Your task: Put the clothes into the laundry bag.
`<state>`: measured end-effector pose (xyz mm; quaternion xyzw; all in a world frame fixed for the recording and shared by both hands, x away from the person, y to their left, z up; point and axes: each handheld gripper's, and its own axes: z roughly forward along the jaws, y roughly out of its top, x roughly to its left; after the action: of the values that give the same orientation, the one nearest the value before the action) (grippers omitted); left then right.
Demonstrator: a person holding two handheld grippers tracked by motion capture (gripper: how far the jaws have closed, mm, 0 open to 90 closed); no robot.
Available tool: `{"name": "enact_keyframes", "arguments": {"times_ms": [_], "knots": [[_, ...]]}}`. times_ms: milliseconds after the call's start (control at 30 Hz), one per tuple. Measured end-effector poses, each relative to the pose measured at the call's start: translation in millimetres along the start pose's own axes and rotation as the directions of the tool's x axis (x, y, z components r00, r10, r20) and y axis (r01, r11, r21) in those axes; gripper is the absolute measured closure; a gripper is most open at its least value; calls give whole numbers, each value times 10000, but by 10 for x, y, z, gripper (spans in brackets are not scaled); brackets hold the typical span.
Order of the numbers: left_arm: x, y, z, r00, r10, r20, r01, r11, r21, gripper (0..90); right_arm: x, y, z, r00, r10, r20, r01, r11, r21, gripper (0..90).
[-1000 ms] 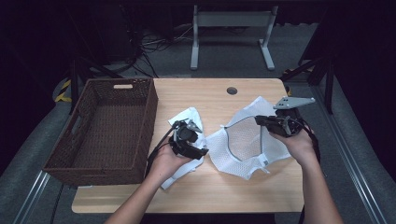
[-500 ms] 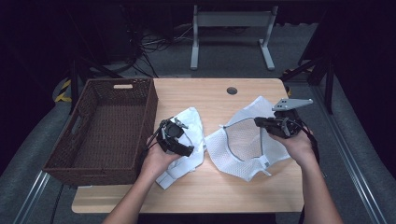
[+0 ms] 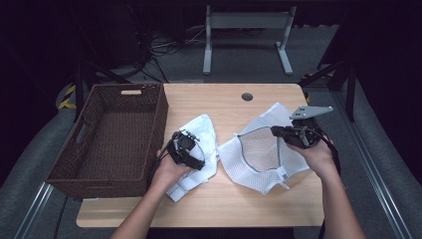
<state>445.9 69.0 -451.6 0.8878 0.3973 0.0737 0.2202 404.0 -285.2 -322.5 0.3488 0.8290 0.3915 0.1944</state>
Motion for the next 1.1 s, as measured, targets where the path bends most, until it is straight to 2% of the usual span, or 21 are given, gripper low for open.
{"name": "enact_keyframes", "arguments": {"times_ms": [133, 233, 267, 400, 500, 633, 800, 967, 1100], "knots": [[10, -13, -1, 9997, -14, 241, 15, 10000, -20, 70, 3, 1, -3, 10000, 12, 30, -12, 10000, -9, 868], [1, -25, -19, 9991, 139, 389, -134, 9998, -133, 154, 4, -1, -5, 10000, 20, 24, -20, 10000, 5, 868], [-7, -32, -30, 9989, 225, 407, -218, 9996, -181, 154, 4, -1, -5, 10000, 20, 24, -20, 10000, 5, 868], [-22, -33, -72, 9979, 412, 492, -405, 9991, -154, 322, 7, -7, 2, 10000, 22, 20, -22, 10000, 10, 868], [-16, -35, -85, 9975, 458, 533, -449, 9988, -180, 395, 8, -10, 8, 10000, 8, 13, -8, 10000, 32, 868], [-9, -37, -104, 9964, 452, 718, -439, 9989, -187, 563, 7, -18, 14, 10000, -12, 40, 11, 10000, 98, 868], [11, -28, -106, 9929, 378, 1127, -359, 9992, -184, 696, -10, -29, 1, 9999, 20, 101, -20, 10000, 84, 868], [49, -22, -120, 9887, 180, 1485, -148, 9996, -223, 734, -40, -53, -2, 9998, 43, 169, -45, 9999, 136, 868], [44, 4, -171, 9859, 310, 1644, -262, 9992, -311, 742, -64, -74, 1, 9997, 67, 228, -71, 9999, 155, 868]]}}
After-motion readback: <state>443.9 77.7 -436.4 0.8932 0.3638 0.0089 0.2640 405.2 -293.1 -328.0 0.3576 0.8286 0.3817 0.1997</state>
